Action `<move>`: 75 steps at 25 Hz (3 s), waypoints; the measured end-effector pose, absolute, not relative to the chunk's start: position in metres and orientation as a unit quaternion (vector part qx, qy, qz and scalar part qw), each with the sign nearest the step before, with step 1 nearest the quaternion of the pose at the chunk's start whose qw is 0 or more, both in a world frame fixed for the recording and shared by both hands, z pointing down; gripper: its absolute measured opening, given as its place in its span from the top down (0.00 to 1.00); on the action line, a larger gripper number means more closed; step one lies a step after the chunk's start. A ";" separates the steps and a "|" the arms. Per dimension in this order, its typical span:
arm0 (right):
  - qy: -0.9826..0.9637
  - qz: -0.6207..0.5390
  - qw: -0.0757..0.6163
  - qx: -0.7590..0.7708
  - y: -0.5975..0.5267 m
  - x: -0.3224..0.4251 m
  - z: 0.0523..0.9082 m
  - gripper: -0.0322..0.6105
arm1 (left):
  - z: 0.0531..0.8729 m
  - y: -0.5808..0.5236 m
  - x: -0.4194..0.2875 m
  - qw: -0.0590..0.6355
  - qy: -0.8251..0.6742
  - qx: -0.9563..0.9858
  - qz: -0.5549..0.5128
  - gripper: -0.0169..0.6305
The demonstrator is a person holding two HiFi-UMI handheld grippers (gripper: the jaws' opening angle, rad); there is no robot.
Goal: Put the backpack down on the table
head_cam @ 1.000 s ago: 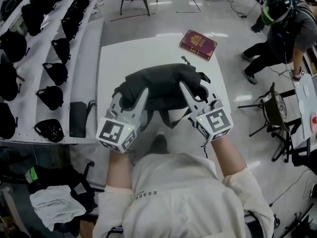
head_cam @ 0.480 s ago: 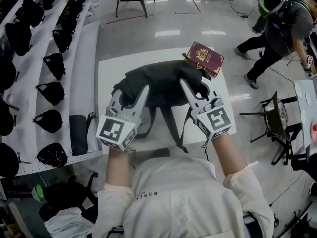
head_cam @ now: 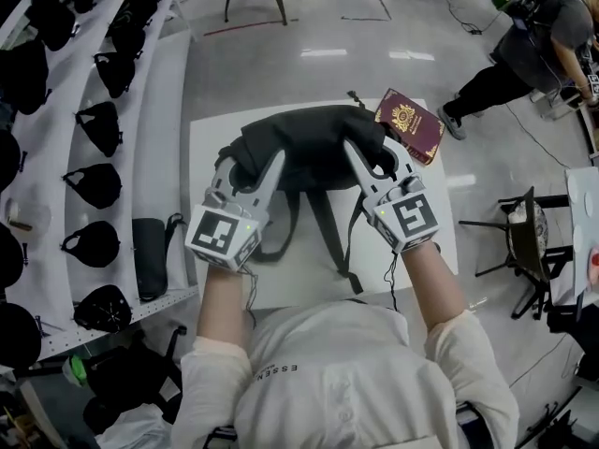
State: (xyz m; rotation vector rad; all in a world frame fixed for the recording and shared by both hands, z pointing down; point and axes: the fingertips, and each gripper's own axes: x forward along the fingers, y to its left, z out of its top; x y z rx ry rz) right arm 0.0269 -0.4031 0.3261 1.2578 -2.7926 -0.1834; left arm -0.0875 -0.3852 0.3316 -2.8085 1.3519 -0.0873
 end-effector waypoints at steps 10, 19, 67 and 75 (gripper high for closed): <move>-0.910 -0.059 0.034 0.410 -0.458 0.019 0.358 0.82 | 0.360 -0.438 -0.094 0.017 0.441 -0.897 -0.033 0.88; -0.914 -0.038 0.037 0.402 -0.462 0.018 0.369 0.82 | 0.376 -0.442 -0.094 -0.002 0.444 -0.895 -0.033 0.88; -0.917 0.077 0.068 0.385 -0.277 0.048 0.467 0.79 | 0.478 -0.251 -0.073 -0.148 0.465 -0.872 -0.046 0.85; -0.914 0.098 0.090 0.383 -0.241 0.052 0.494 0.78 | 0.506 -0.215 -0.071 -0.171 0.460 -0.870 -0.055 0.85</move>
